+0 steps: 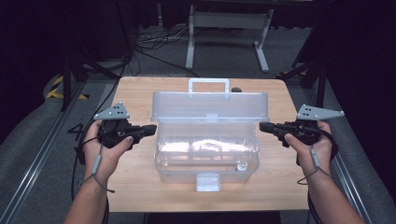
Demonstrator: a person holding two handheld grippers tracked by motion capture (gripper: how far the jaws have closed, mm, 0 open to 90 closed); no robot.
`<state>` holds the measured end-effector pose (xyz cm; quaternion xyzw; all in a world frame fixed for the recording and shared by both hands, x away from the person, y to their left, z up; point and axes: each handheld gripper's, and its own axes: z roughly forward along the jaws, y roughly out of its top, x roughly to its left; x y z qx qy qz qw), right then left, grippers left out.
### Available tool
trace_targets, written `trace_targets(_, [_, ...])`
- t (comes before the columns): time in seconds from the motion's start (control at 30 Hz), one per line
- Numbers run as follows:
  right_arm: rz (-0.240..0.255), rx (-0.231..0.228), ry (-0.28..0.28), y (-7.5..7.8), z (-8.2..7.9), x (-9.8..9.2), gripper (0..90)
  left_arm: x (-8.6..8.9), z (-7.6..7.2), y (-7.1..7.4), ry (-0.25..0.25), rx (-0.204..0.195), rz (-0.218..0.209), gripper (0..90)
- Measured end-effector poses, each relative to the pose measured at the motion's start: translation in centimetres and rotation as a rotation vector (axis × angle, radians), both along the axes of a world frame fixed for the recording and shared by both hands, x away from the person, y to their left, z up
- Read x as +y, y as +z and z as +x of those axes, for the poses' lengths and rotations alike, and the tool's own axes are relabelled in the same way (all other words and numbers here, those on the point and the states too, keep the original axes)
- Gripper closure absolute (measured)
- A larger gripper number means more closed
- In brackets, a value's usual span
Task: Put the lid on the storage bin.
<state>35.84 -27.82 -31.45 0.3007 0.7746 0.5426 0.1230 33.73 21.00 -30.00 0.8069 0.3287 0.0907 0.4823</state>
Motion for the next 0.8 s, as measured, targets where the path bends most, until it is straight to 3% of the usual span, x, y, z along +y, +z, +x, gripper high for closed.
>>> trace_targets(0.47, [0.001, -0.001, 0.001, -0.69, -0.86, -0.06, 90.0, -0.25, -0.48, -0.87, 0.038, -0.005, -0.053, 89.8])
trace_targets(0.8, [0.002, -0.002, 0.006, -0.79, -1.07, -0.07, 90.0, -0.33, -0.7, -0.87, 0.029, -0.01, -0.047, 89.8])
